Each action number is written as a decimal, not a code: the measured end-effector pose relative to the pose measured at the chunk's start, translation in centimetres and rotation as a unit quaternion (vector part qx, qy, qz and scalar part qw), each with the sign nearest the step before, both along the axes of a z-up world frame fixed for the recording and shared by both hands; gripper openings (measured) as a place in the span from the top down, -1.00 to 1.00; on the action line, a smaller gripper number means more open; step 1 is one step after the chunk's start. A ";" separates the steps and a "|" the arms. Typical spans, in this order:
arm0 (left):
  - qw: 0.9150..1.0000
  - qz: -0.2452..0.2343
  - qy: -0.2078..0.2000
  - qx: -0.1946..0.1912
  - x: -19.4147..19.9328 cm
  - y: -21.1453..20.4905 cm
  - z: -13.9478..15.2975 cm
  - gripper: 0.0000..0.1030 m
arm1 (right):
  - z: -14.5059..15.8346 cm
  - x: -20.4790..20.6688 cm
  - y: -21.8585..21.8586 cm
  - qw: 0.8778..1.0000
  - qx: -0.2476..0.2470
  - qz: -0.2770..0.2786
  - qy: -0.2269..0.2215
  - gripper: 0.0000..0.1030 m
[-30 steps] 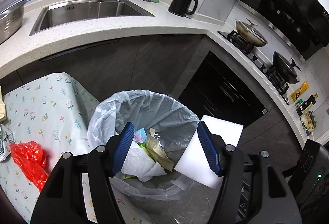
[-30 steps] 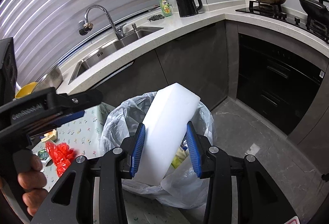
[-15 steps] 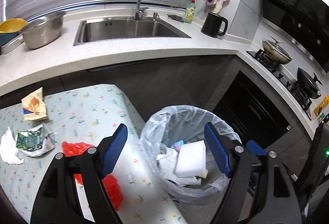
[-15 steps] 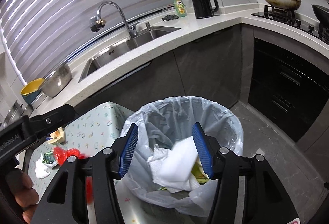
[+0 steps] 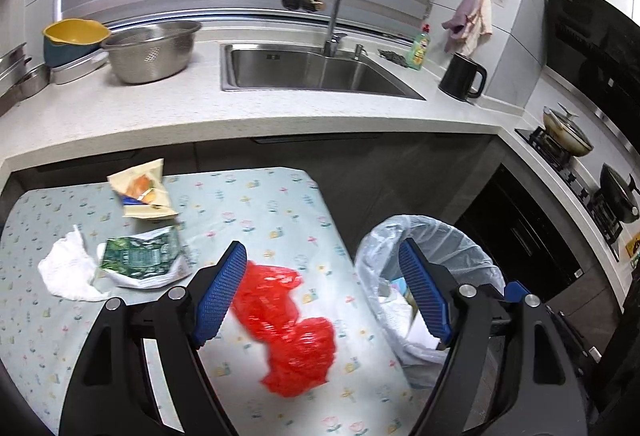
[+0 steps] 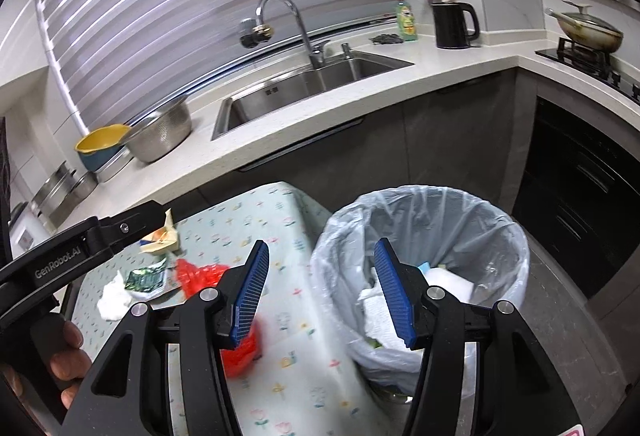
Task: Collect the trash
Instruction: 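Move both tools back over the table toward the red bags and tissue, then grasp the white tissue with the left tool while the right tool grasps the red plastic bags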
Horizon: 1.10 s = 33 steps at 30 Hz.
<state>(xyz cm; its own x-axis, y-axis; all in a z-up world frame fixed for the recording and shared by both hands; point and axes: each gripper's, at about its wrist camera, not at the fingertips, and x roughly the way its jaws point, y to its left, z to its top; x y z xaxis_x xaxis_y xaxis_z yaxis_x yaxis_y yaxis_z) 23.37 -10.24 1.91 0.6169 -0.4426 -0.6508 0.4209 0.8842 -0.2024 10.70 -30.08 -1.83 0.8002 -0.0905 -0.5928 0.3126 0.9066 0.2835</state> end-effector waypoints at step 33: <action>0.982 0.175 0.023 0.061 3.2 20.6 -5.4 -0.72 | -3.4 5.8 13.6 0.995 -0.018 0.086 0.056 -0.15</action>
